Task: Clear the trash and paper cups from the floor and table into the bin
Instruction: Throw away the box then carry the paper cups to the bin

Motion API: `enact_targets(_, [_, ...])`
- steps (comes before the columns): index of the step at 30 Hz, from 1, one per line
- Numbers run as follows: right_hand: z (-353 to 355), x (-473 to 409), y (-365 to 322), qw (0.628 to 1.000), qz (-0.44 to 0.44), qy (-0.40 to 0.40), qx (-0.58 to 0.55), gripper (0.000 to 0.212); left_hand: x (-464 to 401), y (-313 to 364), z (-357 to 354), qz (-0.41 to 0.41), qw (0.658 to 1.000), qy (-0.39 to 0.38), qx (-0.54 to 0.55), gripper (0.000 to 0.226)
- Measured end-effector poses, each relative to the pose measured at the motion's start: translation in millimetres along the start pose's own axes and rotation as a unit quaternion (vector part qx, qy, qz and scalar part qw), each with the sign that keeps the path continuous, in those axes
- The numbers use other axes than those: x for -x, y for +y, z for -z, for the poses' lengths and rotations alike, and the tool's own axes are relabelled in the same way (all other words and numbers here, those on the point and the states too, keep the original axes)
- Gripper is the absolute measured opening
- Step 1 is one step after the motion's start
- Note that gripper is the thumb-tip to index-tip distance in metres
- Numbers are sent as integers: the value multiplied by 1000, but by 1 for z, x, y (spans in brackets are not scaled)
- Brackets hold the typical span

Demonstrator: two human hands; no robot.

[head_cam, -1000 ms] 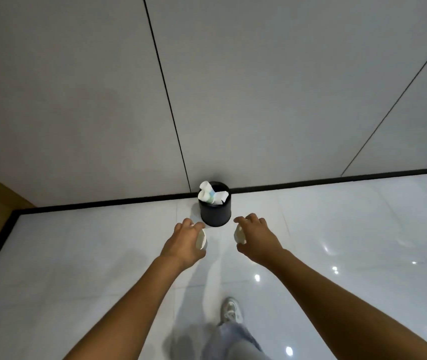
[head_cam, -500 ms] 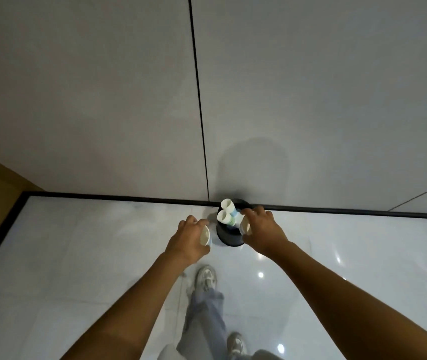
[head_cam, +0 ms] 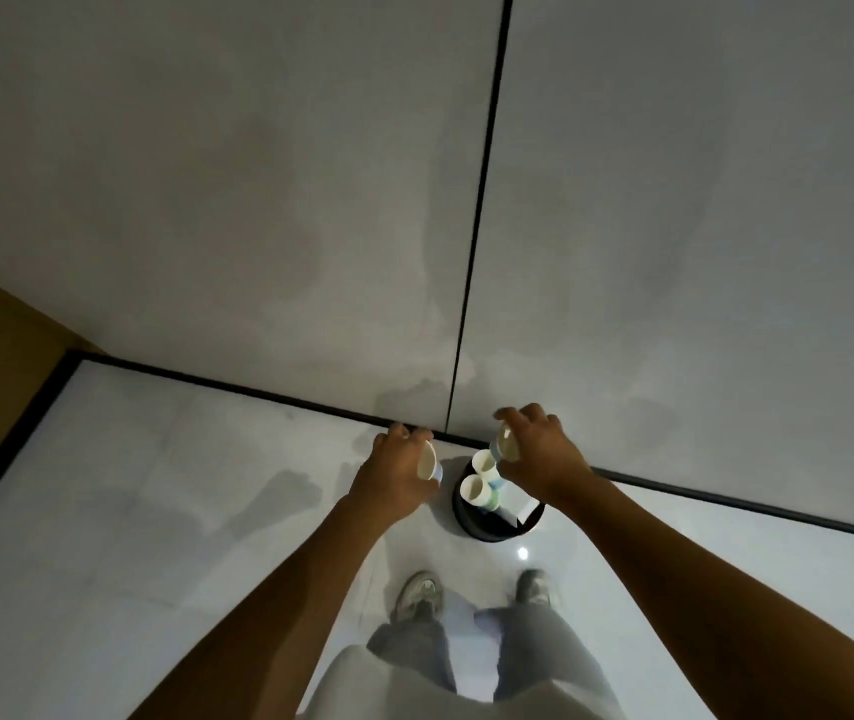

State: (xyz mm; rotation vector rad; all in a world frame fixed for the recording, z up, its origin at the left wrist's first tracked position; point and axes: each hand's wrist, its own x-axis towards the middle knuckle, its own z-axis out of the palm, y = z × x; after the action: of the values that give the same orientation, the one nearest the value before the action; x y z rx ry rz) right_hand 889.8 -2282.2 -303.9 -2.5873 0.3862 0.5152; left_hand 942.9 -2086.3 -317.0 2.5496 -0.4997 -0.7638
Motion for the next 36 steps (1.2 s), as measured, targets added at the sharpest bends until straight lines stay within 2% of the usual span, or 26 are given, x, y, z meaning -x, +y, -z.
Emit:
enact_targets(8, [29,-89,17,985,129,-90,69,68,-40,15,-25,148,984,40,96,62])
enact_targets(13, [33,-135,34,963,200,-153,100,66,-55,46,-59,247,948,97,175,66])
enact_targets(19, [20,-165,56,941,241,-206,120,66,-57,58,-104,326,908,125,233,74])
enact_targets(25, [-30,-201,78,932,224,-250,141,66,-83,40,-152,380,867,159,281,81])
enact_targets(36, [-133,-271,130,908,264,-276,172,67,-172,-23,-252,406,856,159,277,79])
